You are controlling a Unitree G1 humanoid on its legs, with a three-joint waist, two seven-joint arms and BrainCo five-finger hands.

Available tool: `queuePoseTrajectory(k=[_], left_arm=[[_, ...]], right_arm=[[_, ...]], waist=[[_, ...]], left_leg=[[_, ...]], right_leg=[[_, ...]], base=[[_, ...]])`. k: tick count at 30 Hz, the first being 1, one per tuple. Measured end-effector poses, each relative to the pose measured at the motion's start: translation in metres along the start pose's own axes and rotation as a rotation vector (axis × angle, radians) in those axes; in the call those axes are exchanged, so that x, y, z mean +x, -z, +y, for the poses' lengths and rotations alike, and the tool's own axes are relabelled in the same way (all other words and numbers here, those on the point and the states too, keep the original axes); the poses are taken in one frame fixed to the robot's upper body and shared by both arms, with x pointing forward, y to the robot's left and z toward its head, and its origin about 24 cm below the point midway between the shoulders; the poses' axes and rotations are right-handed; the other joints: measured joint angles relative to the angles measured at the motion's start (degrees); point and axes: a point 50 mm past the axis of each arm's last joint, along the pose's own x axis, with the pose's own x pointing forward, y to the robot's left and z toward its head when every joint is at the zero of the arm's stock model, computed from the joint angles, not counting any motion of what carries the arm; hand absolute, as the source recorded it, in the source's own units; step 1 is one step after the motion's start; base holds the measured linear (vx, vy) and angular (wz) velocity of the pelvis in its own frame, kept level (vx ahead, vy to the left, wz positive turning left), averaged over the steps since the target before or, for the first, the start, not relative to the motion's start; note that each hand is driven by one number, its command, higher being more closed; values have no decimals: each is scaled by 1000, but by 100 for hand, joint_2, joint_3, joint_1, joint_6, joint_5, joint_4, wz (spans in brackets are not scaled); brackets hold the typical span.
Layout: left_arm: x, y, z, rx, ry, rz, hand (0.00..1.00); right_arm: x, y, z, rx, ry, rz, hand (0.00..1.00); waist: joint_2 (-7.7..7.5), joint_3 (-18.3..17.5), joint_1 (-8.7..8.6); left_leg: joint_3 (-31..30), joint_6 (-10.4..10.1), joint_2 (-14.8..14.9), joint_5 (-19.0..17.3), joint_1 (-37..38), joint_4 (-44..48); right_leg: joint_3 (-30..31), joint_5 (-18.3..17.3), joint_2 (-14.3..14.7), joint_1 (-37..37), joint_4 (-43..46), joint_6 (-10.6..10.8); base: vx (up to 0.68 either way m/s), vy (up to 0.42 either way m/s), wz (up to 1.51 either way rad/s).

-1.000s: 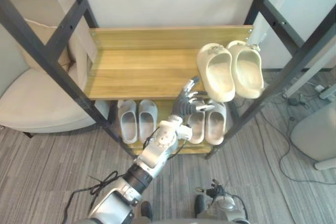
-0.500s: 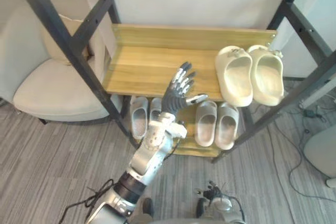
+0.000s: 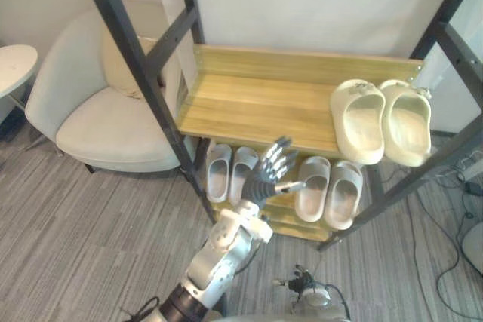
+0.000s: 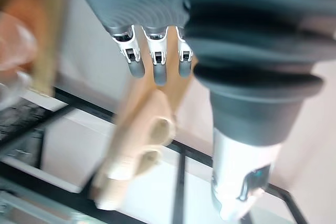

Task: Organize the slippers on the shoe rack

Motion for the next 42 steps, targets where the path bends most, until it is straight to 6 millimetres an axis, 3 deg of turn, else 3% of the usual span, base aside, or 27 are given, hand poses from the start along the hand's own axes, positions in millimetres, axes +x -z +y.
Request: queuePoseTrajectory(k=[3,7,9,13,17,23,38,41,42], left_arm=[[-28,46,31,21,-156,207,0],[-55,77,60,75,-293,357,0],[-79,96,87,132,-418,471,0],[-110,110,117,204,-573,599,0],[-145,116,146,220,-759,692,0],[-166,126,152,238,-831,779,0],[-177,134,153,171,-942,806,0],[-176,134,152,164,-945,790,0],[-175,133,153,164,-949,784,0]], right_arm=[[0,1,1,-26,-2,-3,0],[0,1,0,-26,0,-5,0],[-1,4,-2,-28,5,1,0],[-1,10,-10,-22,22,0,0],[-1,14,-36,30,68,-11,0],[-3,23,-56,39,121,-2,0],[-2,24,-49,50,96,11,0],[-2,26,-49,51,87,25,0],[-2,26,-50,60,94,25,0]], waist=[[-5,-2,6],[-30,5,5],[-79,-16,29],[-132,-14,36],[-235,40,54],[-229,51,66],[-134,81,155],[-150,133,202],[-203,162,223]], left_leg=[[-26,-4,4,3,-10,-1],[-175,-6,-9,23,-3,-1],[-249,-10,-15,29,34,-2],[-282,-16,-18,23,65,-3],[-282,-18,-22,23,90,-2],[-262,-36,-18,-14,181,-3],[140,-58,37,-181,366,-2],[29,60,-49,-360,296,203],[-28,139,-151,-541,195,458]], right_leg=[[-33,-17,4,-1,-1,-13],[-140,-46,5,82,-4,6],[-225,-83,7,173,-14,21],[-266,-112,7,196,-11,26],[-256,-114,6,259,1,29],[-239,-151,7,328,2,46],[215,-178,46,250,5,39],[115,-556,-169,57,633,130],[50,-823,-412,-90,1230,235]], base=[[-14,-2,1],[-10,-8,18],[2,-13,23],[2,-6,6],[27,-3,0],[2,-4,-2],[9,-4,-15],[27,24,17],[29,87,44]])
